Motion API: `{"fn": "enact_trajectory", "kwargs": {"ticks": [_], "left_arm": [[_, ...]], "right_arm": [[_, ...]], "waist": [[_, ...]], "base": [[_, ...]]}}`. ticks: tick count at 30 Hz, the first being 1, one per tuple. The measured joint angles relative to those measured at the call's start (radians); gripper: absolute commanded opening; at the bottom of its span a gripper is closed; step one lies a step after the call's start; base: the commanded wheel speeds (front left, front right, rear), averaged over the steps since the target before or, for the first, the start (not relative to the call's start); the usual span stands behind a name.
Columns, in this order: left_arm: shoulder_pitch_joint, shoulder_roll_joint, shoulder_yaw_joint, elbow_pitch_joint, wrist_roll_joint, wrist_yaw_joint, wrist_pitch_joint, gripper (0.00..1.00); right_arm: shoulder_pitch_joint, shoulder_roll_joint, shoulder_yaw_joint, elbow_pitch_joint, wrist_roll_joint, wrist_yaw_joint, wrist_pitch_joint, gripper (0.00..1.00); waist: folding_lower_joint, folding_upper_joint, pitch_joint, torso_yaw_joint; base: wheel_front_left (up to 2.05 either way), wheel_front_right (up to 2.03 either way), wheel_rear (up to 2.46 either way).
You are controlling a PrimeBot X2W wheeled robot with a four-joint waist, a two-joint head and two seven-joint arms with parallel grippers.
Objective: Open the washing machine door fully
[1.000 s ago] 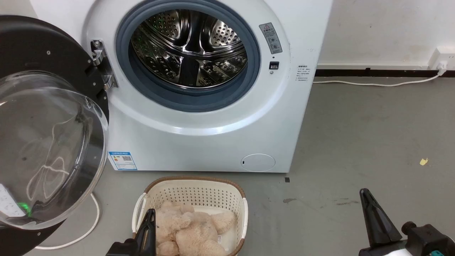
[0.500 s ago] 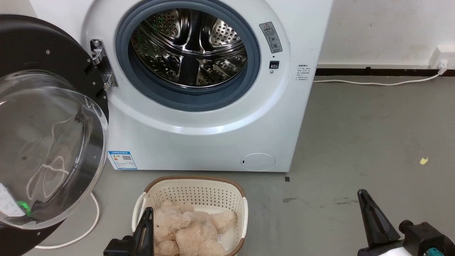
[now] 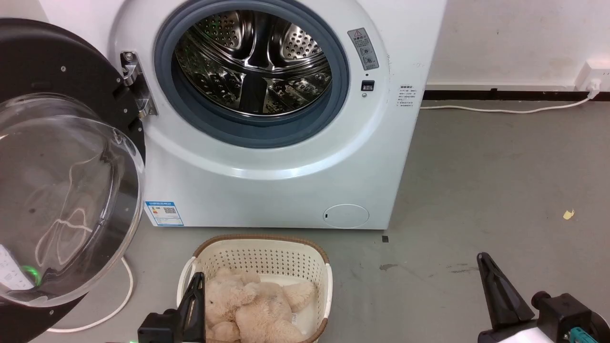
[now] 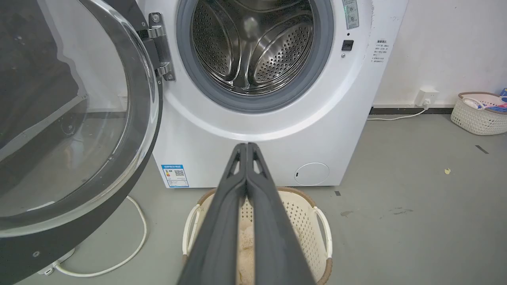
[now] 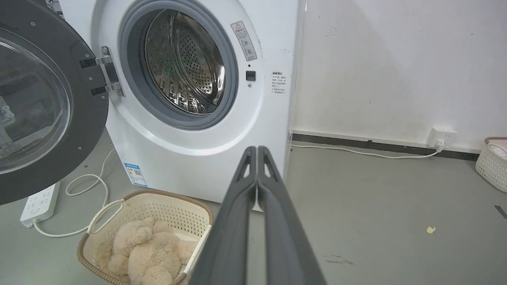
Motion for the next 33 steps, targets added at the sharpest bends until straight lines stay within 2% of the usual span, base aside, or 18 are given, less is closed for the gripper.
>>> {"fn": "enact_trajectory", "kwargs": {"ticks": [33], "left_arm": [[-0.024, -0.034, 0.067, -0.021, 0.057, -0.053, 0.067, 0.00]], "right_arm": [[-0.025, 0.000, 0.008, -0.006, -0.021, 0.000, 0.072, 0.00]], "waist": [[0.0000, 0.0000, 0.008, -0.002]], "base": [[0.00, 0.00, 0.00]]}}
